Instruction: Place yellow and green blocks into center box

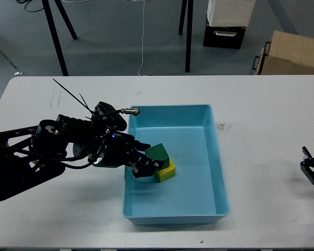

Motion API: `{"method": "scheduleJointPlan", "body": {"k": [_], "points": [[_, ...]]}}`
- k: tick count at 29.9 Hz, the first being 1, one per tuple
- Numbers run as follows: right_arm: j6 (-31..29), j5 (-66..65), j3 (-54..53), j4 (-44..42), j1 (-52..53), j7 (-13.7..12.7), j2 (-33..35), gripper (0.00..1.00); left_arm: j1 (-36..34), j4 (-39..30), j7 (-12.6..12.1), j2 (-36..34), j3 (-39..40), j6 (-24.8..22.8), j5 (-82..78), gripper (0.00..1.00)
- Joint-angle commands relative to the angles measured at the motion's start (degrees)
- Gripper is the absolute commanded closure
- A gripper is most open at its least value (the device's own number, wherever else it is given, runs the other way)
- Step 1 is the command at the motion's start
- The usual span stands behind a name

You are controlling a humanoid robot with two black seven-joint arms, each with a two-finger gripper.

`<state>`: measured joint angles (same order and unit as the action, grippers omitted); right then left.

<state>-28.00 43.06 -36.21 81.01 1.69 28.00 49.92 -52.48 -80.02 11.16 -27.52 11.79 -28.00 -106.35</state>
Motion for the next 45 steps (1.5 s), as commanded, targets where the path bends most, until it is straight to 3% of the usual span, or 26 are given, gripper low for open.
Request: {"method": "scheduleJointPlan", "body": {"k": [1,7,14,17,21,26,29,32,34,38,41,45], "points": [[0.0,0.01,0.0,-0.06,0.07,0.0,0.0,0.0,-0.08,-0.31,0.0,-0.16,0.08,0.0,1.32,0.01],[0.0,-0.08,0.0,0.03,0.07,0.0,0.0,0.0,-0.35,-0.22,0.0,-0.6,1.65,0.0,1.67,0.0],[0.0,-0.08,-0.09,0.2,0.07,0.0,-0.09,0.0,-2.36,1.44,0.18,-0.6,15.79,0.0,5.52,0.0],[0.0,-0.08,-0.09,0.38,0.07,0.0,0.0,0.0,-4.39,6.27,-0.52,-0.16,25.97,0.0,13.42,0.01],[0.0,-0.08,-0.7,0.73,0.07,0.0,0.18,0.0,-4.65,15.31,-7.02,-0.69,37.76,0.0,28.36,0.01],[0.0,-0.08,-1.58,1.52,0.15,0.0,0.26,0.0,-3.25,29.46,-6.86,-3.94,45.5,0.0,43.9,0.01],[0.0,-0.08,-1.94,1.79,0.15,0.0,0.61,0.0,0.52,34.31,-6.68,-5.6,46.75,0.0,56.56,0.01],[0.0,0.01,-2.55,2.22,0.15,0.0,0.79,0.0,5.78,34.76,-6.59,-6.75,46.57,0.0,70.0,0.02],[0.0,0.01,-2.55,2.66,0.15,0.0,0.79,0.0,9.56,34.5,-5.28,-6.84,47.01,0.0,77.22,0.02],[0.0,0.01,-2.73,3.02,0.15,0.0,1.67,0.0,17.21,30.9,-1.85,-6.14,49.9,0.0,87.35,0.02],[0.0,0.01,-2.99,3.54,0.15,0.0,2.11,0.0,23.98,28.44,-1.76,-3.78,56.83,5.4,90.61,0.03],[0.0,0.01,-3.08,3.54,0.15,0.0,2.02,0.0,31.36,23.35,-1.32,1.93,64.66,6.03,91.05,0.03]]}}
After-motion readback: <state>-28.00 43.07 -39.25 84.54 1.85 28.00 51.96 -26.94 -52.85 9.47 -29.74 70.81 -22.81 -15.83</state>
